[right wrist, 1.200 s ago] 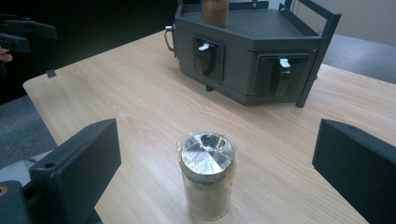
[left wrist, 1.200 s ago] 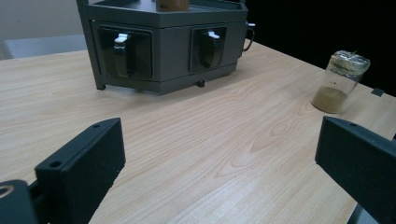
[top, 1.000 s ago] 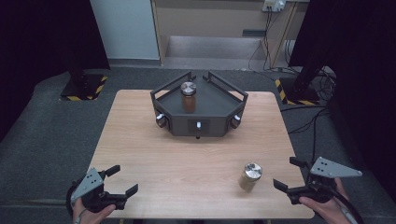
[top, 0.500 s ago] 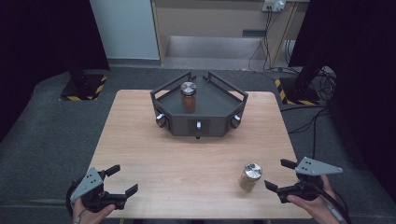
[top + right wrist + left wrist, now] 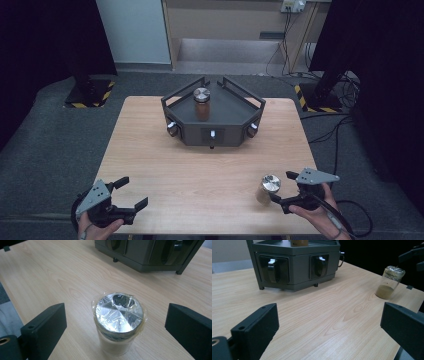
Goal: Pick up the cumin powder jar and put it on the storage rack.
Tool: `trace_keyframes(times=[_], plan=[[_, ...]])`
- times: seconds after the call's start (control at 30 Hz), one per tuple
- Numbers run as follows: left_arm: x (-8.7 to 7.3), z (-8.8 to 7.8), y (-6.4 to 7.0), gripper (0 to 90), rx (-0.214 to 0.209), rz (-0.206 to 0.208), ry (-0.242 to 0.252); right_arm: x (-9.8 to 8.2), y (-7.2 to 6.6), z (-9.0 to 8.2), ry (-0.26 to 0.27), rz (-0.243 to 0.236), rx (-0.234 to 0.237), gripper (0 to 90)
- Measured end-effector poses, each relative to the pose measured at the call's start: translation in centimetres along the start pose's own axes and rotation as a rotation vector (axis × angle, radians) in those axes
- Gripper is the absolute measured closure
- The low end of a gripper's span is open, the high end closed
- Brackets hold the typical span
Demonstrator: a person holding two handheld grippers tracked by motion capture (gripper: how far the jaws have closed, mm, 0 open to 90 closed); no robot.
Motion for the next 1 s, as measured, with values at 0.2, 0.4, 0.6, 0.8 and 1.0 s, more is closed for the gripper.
trace_keyframes(times=[0.2,0.4,0.6,0.8,1.0], plan=[[0.1,0.1,0.1,0.8,0.002,0.008,-0.009,-0.3,0.3,1.4,-0.013,0.016,-0.005,4.7],[0.2,0.1,0.3,0.8,0.004,0.02,-0.016,-0.4,0.3,2.6,-0.024,0.009,-0.015,6.6],[0.2,0.2,0.3,0.9,0.004,0.02,-0.019,-0.4,0.2,3.4,-0.028,0.006,-0.017,10.5],[0.2,0.2,0.3,0.9,0.001,0.023,-0.022,-0.5,0.4,4.1,-0.035,0.005,-0.015,15.5],[0.2,0.2,0.3,0.9,0.002,0.021,-0.023,-0.3,0.0,4.1,-0.044,-0.032,-0.022,30.8]])
Point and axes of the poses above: each handheld gripper's, and its own axes: z roughly forward along the jaws, x roughly out of its top, y roughly to its right, the point moved 1 cm from there along z, roughly forward along the jaws, and after that the axes turned 3 degrees about -y, right-handed, at the moved point
